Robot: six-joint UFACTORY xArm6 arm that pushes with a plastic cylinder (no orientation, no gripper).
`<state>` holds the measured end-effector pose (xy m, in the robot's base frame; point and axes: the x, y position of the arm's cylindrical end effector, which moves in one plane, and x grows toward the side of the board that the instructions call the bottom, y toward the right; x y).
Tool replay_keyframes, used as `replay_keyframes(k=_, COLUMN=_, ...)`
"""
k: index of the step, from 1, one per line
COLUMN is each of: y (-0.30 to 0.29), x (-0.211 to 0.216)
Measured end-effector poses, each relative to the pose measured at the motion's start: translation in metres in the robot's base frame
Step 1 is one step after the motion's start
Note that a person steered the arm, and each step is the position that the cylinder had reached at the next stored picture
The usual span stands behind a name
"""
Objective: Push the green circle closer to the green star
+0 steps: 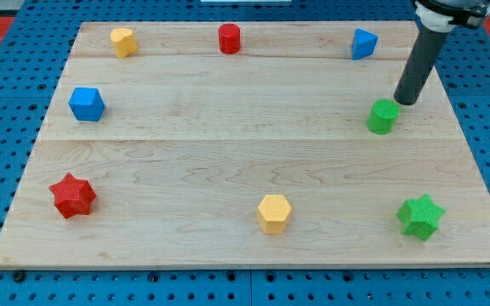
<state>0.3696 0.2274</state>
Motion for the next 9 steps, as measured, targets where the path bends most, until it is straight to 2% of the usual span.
replay_keyframes(k=2, y=-0.017, x=0.007)
replay_keyframes(k=3, y=-0.016, x=0.033)
replay_keyframes(k=4, y=-0.037, x=-0.012)
replay_keyframes(k=5, y=-0.042, x=-0.011)
replay_keyframes(k=7, y=-0.042, x=0.064)
replay_keyframes(k=8, y=-0.039, x=0.076)
replay_keyframes(k=9, y=-0.062, x=0.044)
